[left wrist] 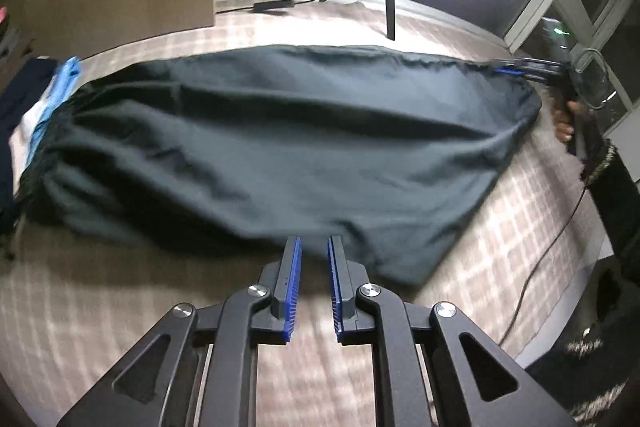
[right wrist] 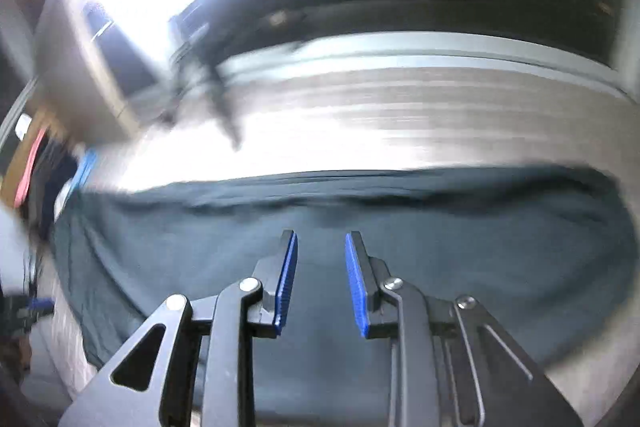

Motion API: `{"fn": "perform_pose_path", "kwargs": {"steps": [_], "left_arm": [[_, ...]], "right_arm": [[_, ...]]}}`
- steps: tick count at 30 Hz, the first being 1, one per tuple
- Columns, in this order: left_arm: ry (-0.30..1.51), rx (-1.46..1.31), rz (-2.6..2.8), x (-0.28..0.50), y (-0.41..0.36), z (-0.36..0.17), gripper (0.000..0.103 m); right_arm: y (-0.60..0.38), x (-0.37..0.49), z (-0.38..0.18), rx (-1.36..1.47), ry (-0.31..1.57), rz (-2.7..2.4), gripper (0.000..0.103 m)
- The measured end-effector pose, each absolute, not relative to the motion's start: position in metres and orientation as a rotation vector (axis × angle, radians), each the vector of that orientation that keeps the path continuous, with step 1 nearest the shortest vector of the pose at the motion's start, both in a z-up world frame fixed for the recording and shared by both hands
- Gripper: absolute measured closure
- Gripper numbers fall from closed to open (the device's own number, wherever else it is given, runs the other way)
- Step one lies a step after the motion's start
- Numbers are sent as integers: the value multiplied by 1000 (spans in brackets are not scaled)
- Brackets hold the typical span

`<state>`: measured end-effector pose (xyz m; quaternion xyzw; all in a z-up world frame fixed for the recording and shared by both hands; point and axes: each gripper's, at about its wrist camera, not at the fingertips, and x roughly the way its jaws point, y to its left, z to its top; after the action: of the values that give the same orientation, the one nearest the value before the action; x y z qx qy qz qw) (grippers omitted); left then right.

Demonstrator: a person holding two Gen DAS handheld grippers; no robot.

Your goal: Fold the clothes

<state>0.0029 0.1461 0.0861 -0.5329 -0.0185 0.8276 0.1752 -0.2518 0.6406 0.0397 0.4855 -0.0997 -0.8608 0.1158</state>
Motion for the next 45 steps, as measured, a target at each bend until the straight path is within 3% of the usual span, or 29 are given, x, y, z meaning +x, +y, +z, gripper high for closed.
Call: {"fn": "perform_pose_path", "kwargs": {"steps": [4, 7, 8, 10, 12, 18, 20, 26, 28, 31, 32, 36, 40, 45], "left_arm": [[-70, -1497, 2230, -4, 187, 64, 92], [-64, -1500, 2158, -1, 208, 50, 92], [-69, -1507, 2136, 1, 213, 45, 92], [-61, -1525, 2105, 6, 218, 38, 92], [-79, -1519, 2106, 13, 213, 41, 92], [-138, -1501, 2115, 31, 196, 54, 91], [-215, -1476, 2211, 28, 165, 66, 88], [-253, -1373, 2593, -16, 71, 91, 88], [-209, -1489, 2630, -33, 50, 77, 80], [-150, -1700, 2625, -48, 21, 47, 89], [-165, -1759, 2584, -41, 11, 34, 101], [-190, -1691, 2584, -19, 5, 51, 101], [-160, -1461, 2656, -24, 23, 88, 84], [-85, -1486, 2624, -55, 25, 71, 81]], "right_arm": [[573, -288, 13, 1472, -278, -2272, 78], [528, -303, -9, 1515, -149, -2168, 79], [524, -312, -9, 1506, -103, -2224, 90], [521, -330, -9, 1501, -36, -2349, 102], [535, -346, -3, 1533, -83, -2499, 96], [512, -305, 30, 1396, -146, -2395, 93], [483, -293, 30, 1378, -154, -2290, 85], [410, -292, 0, 1433, -44, -2165, 84], [396, -300, -5, 1446, 24, -2204, 85], [401, -318, -4, 1469, 26, -2329, 89], [408, -321, -3, 1490, -4, -2344, 89], [415, -320, 9, 1501, -52, -2376, 87], [378, -310, 29, 1399, -90, -2281, 83], [305, -309, 29, 1352, -27, -2158, 79]]}}
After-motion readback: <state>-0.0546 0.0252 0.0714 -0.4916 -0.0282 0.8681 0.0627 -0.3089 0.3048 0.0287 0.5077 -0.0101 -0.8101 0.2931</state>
